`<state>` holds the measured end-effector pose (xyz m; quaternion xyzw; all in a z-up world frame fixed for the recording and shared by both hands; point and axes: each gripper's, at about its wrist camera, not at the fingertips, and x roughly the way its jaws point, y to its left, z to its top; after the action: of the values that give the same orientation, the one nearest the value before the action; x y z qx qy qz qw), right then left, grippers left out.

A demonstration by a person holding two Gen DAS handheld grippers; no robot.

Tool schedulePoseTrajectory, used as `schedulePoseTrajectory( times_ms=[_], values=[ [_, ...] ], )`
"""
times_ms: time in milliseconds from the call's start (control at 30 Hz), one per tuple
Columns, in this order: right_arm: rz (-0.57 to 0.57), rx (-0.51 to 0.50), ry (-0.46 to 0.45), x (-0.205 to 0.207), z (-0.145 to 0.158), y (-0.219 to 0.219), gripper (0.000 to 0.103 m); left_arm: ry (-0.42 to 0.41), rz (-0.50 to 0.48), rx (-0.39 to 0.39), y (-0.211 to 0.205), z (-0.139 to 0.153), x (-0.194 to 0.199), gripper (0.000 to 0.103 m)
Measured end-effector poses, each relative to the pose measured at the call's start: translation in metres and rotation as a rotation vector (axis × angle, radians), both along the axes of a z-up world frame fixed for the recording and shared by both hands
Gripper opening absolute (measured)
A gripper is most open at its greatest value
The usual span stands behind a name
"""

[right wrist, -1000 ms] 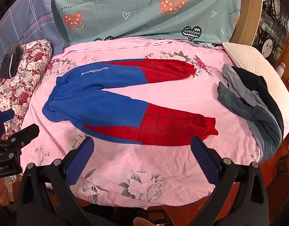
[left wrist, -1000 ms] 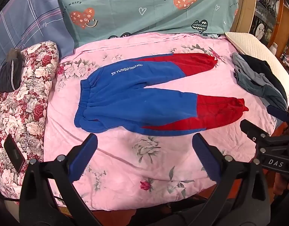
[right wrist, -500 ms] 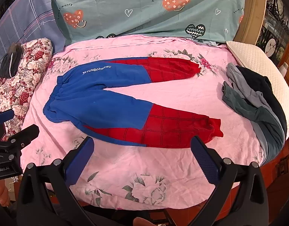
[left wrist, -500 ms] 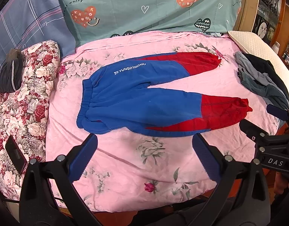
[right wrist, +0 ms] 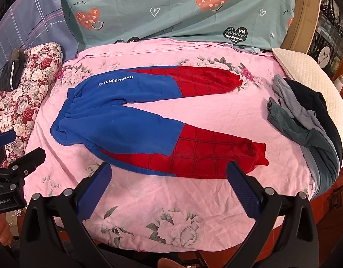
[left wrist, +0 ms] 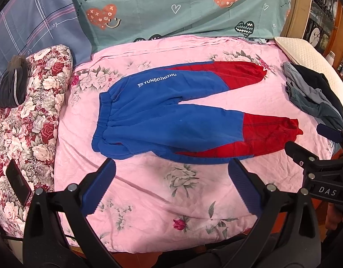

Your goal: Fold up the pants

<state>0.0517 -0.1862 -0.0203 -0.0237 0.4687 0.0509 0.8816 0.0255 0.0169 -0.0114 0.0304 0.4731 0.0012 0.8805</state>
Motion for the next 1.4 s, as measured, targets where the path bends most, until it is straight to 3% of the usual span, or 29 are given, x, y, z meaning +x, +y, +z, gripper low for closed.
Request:
schedulePoseTrajectory(
  times_ms=[1400],
  values=[
    [-0.011,-0.009,0.017,0.006,-0.006,-0.007,0.102,0.017,-0.015,0.000,-0.011,-0.004,0.009,0.101]
  ],
)
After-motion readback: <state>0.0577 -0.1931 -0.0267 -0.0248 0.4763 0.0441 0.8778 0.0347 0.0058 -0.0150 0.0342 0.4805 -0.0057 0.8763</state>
